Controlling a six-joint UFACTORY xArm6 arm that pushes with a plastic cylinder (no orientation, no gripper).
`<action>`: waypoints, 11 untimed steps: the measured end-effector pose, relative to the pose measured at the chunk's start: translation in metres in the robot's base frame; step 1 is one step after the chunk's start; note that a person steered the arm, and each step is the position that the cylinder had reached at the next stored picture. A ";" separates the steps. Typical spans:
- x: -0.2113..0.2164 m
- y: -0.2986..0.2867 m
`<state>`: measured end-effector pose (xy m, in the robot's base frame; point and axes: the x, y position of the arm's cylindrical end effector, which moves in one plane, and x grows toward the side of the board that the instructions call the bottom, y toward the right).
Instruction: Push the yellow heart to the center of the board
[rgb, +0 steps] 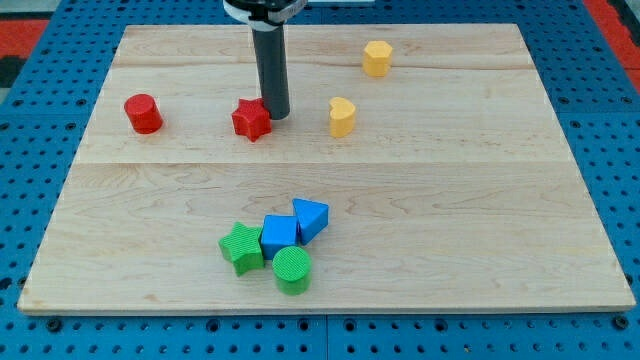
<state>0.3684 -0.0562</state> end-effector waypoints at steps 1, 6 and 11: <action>0.006 -0.034; -0.047 0.147; 0.028 0.070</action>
